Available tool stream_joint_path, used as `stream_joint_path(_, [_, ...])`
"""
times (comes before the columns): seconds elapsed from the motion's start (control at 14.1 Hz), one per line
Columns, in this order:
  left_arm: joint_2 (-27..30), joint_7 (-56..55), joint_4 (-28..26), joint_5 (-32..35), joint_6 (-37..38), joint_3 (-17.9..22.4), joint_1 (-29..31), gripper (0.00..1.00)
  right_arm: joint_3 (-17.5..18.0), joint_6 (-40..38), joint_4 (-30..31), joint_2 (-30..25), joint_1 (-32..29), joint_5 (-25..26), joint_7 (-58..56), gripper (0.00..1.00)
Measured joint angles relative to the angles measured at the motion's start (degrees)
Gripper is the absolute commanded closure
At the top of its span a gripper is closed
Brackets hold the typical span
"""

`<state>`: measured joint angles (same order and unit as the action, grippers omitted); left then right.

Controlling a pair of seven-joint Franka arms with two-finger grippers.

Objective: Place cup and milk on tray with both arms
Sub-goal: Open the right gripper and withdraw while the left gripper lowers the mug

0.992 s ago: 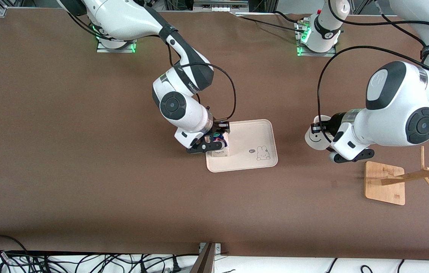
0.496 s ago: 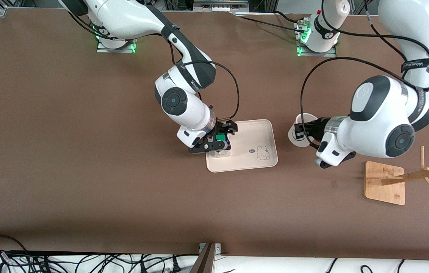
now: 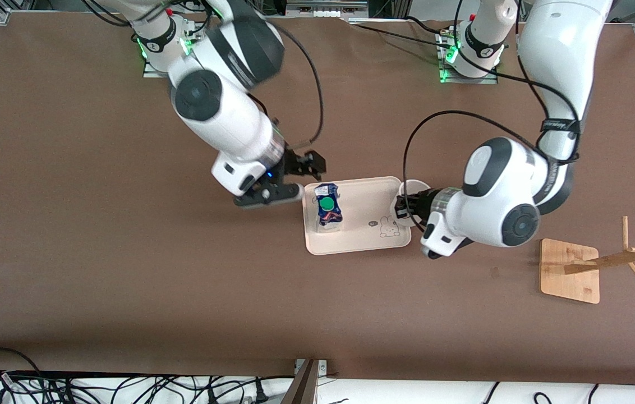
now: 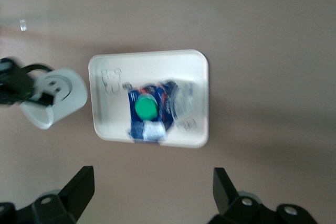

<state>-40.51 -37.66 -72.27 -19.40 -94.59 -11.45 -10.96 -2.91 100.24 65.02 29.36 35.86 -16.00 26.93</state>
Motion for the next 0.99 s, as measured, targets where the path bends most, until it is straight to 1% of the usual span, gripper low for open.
stream_joint_path(0.14, [-1.8, 2.6, 0.0, 0.0, -0.2, 0.0, -1.3, 1.0, -2.5, -7.1, 0.1, -5.1, 0.0, 2.5, 0.0, 0.0])
stream_joint_path(0.28, [-3.6, 5.6, 0.1, 0.4, -0.3, 0.2, -2.2, 1.0, -5.2, -10.3, 0.3, -8.1, -0.1, 3.8, 0.0, 0.0])
stream_joint_path(0.57, [-6.6, 7.5, 0.9, 6.0, -0.6, 0.3, -5.1, 1.0, -11.1, -11.2, 1.2, -8.7, -0.3, 3.9, -0.3, 0.0])
stream_joint_path(0.85, [-7.6, 7.5, 1.9, 7.5, -0.6, 0.7, -6.5, 1.0, -16.2, -11.2, 1.7, -8.6, -0.6, 3.9, -5.2, 0.0])
stream_joint_path(0.92, [-7.9, 7.5, 2.0, 7.5, -0.6, 0.8, -6.6, 0.93, -17.6, -11.2, 1.8, -8.6, -1.0, 3.9, -7.4, 0.0])
stream_joint_path(0.99, [-8.4, 7.5, 2.2, 7.5, -0.6, 1.0, -6.9, 0.79, -18.7, -11.4, 1.9, -8.6, -2.0, 3.9, -10.0, 0.0])
